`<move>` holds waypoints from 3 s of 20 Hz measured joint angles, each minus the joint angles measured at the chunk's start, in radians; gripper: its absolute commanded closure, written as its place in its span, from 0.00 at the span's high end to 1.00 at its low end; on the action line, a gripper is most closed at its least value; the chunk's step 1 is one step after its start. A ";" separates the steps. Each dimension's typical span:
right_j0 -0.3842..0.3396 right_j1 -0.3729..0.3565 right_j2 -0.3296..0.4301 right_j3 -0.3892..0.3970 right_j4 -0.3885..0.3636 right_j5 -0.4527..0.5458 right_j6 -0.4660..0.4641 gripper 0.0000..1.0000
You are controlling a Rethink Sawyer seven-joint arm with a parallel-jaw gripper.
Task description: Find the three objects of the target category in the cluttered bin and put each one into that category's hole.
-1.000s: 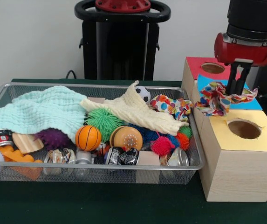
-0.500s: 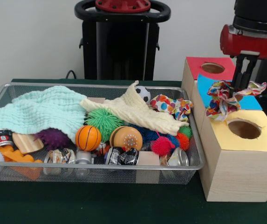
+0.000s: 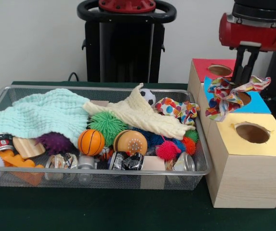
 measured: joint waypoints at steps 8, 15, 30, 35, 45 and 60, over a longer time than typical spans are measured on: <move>-0.024 -0.005 0.000 -0.009 0.000 0.005 0.000 0.00; -0.023 0.016 0.000 -0.046 0.000 0.005 0.000 0.00; 0.006 0.031 0.000 -0.077 0.000 0.005 0.001 0.00; 0.011 0.031 0.000 -0.077 0.000 0.005 0.001 0.00; 0.018 0.032 0.000 -0.077 0.013 0.005 0.001 0.00; 0.035 0.063 0.000 -0.078 0.027 0.005 0.001 0.00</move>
